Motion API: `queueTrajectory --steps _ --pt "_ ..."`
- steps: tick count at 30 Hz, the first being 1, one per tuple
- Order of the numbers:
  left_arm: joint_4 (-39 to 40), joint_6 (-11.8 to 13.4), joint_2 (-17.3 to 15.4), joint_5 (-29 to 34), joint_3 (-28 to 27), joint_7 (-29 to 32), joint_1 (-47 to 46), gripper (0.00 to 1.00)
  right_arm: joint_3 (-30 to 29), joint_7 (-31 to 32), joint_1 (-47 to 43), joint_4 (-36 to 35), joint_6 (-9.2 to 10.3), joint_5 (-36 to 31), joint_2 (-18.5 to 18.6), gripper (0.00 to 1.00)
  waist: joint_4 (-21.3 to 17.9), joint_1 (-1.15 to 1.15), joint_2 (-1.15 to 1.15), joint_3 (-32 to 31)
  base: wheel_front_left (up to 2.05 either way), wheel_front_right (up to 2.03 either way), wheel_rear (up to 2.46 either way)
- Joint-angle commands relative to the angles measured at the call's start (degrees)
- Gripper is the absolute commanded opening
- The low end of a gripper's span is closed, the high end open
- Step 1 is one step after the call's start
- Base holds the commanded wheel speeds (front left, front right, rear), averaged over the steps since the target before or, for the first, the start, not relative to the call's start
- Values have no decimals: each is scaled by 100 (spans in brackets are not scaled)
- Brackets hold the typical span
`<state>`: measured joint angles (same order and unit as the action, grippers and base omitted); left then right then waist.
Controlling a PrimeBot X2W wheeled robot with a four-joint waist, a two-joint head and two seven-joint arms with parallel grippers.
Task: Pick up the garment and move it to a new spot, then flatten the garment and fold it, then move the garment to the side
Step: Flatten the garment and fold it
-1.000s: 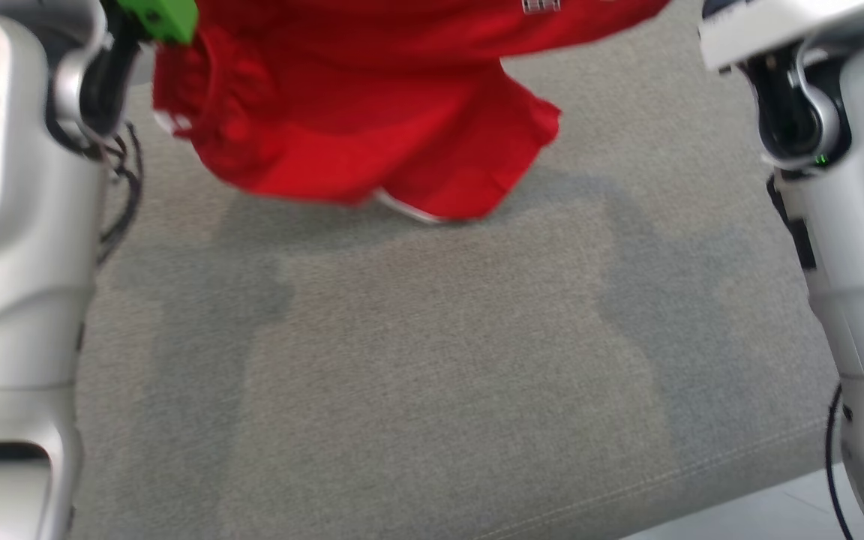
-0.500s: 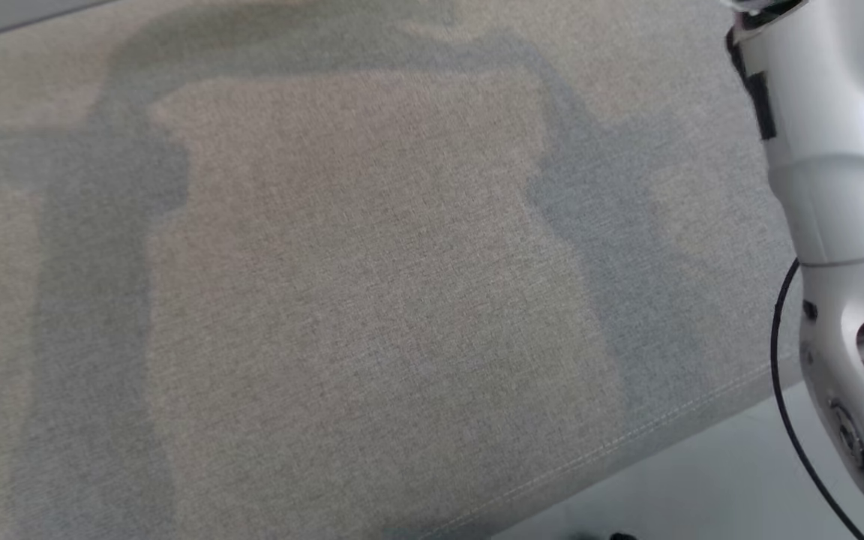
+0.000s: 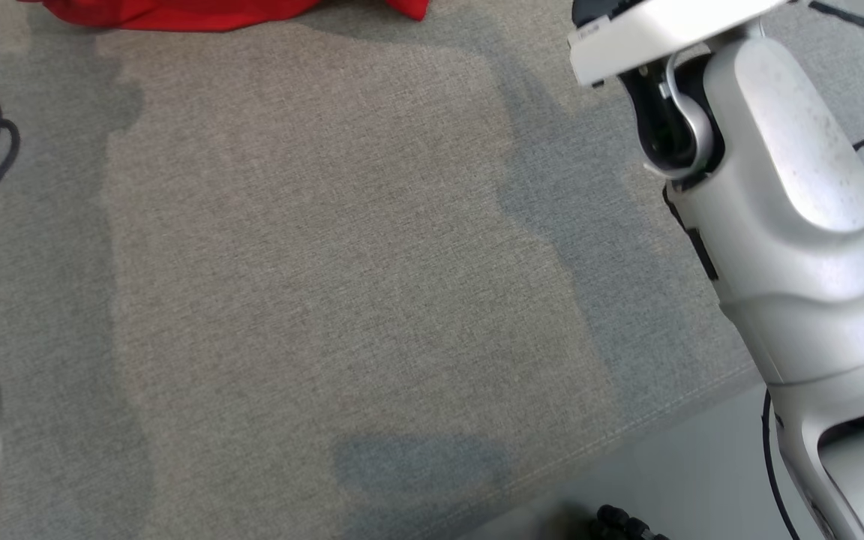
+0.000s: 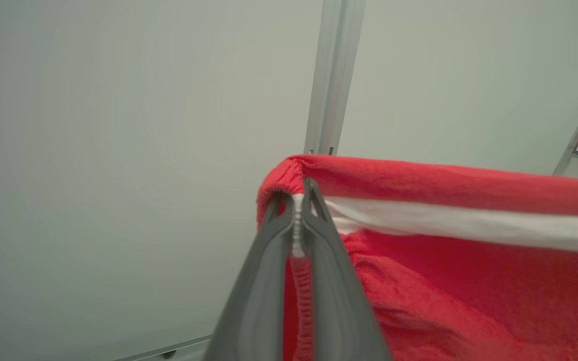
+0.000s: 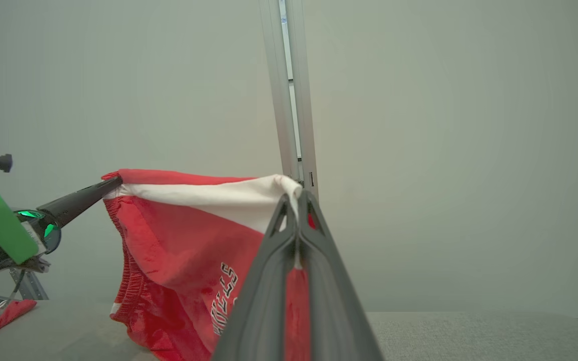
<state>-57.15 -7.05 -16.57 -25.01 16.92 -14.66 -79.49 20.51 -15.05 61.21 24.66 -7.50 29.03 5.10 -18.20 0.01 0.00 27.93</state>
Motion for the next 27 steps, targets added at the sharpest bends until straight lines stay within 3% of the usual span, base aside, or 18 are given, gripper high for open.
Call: queueTrajectory --steps 1,6,15,20,27 --pt "41 -14 25 -98 -50 -22 143 0 9 -20 -156 -85 2 65 57 0 88 -1 0 -95 0 0 0" --pt "465 -43 129 -649 -97 -55 750 0 70 -19 -865 -578 2 230 315 0 313 -1 0 -336 0 0 0" --pt "2296 -41 -41 -1492 181 -54 3056 0 -309 -21 -2771 -1377 3 177 842 0 822 -1 0 -870 0 0 0" --pt "3264 -31 -73 -1489 147 -54 4531 0 -627 -21 -3866 -1702 5 101 891 0 1005 -1 0 -1107 0 0 0" --pt "4046 64 240 -1326 -128 -55 6098 0 -1010 -21 -5057 -2046 6 -41 728 0 1138 -1 0 -1419 0 0 0"
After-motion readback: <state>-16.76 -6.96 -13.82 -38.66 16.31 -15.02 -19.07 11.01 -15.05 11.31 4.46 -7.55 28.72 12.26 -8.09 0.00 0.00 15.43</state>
